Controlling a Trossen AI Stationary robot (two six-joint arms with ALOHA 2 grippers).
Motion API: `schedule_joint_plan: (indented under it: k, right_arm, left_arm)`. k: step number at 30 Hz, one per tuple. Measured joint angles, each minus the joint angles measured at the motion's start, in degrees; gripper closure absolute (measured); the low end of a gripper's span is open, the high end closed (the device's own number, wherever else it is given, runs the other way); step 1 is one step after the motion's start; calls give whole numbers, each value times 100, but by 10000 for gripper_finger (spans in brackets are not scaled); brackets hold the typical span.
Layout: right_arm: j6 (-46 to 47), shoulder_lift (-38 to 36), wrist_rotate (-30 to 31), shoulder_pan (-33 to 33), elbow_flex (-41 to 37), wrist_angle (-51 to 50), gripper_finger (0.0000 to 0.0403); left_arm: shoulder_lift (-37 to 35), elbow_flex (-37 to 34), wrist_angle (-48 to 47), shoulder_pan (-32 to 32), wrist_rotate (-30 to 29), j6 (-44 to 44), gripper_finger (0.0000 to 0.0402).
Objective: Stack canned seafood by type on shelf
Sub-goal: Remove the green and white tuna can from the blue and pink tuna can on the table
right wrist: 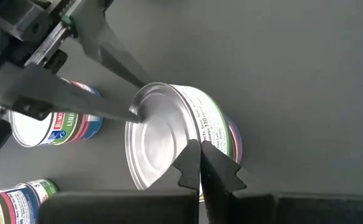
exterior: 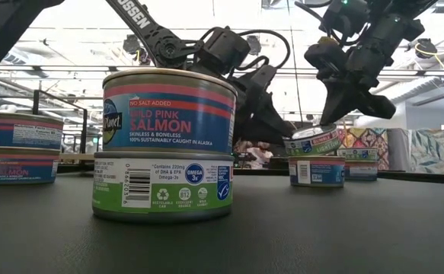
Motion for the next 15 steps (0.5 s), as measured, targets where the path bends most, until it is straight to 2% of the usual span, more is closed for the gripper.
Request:
schedule_joint_plan:
  k: [4, 6, 15]
  right_arm:
    - [1, -6, -6, 0, 0, -25, 403]
    - [-2, -14, -42, 5, 1, -31, 402]
    - [-151, -11, -28, 7, 4, -13, 402]
  left_arm:
    - [-1, 0, 6, 16, -1, 83, 367]
    - [-7, 0, 11, 39, 0, 78, 389]
    - [-4, 208, -275, 295, 700, -63, 394]
